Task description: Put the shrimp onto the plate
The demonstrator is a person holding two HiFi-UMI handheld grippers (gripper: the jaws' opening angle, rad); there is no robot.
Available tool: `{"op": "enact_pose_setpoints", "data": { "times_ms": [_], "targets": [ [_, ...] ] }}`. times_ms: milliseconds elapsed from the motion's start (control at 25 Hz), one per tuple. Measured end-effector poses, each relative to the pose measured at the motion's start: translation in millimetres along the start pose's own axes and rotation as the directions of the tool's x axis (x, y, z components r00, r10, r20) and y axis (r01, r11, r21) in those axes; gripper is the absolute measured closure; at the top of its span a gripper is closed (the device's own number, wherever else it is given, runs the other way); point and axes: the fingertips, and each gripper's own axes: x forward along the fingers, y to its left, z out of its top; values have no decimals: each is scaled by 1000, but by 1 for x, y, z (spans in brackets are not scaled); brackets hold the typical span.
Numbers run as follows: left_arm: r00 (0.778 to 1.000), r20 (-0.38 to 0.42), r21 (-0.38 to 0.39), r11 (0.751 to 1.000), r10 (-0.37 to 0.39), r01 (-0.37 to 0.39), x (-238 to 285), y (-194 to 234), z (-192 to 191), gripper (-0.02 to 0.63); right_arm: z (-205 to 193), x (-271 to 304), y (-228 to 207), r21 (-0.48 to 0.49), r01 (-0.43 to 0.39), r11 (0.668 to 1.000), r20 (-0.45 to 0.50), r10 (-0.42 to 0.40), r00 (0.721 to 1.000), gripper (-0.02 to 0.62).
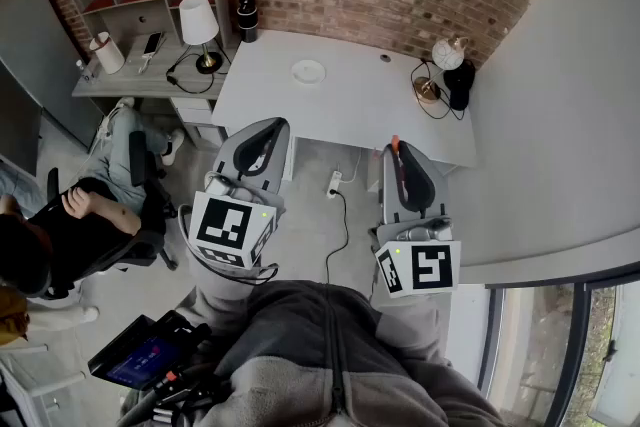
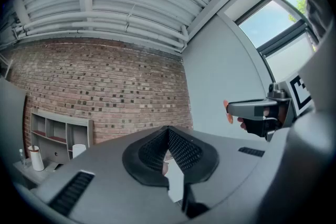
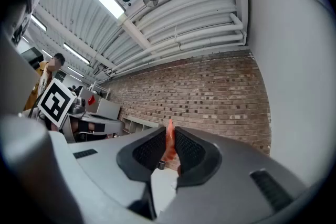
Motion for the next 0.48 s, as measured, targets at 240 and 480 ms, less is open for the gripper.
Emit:
{"op": "enact_pose_setpoints", "data": {
  "times_ms": [240, 480],
  "targets": [
    [1000, 2, -4, 1000, 6, -6, -4, 2, -4, 601, -1, -2, 2, 35, 10, 999, 17, -11, 1000, 540],
    [1000, -4, -3, 1000, -1, 1, -8, 0, -11, 601, -9, -5, 2, 46, 27, 999, 12, -28, 1000, 538]
  ]
}}
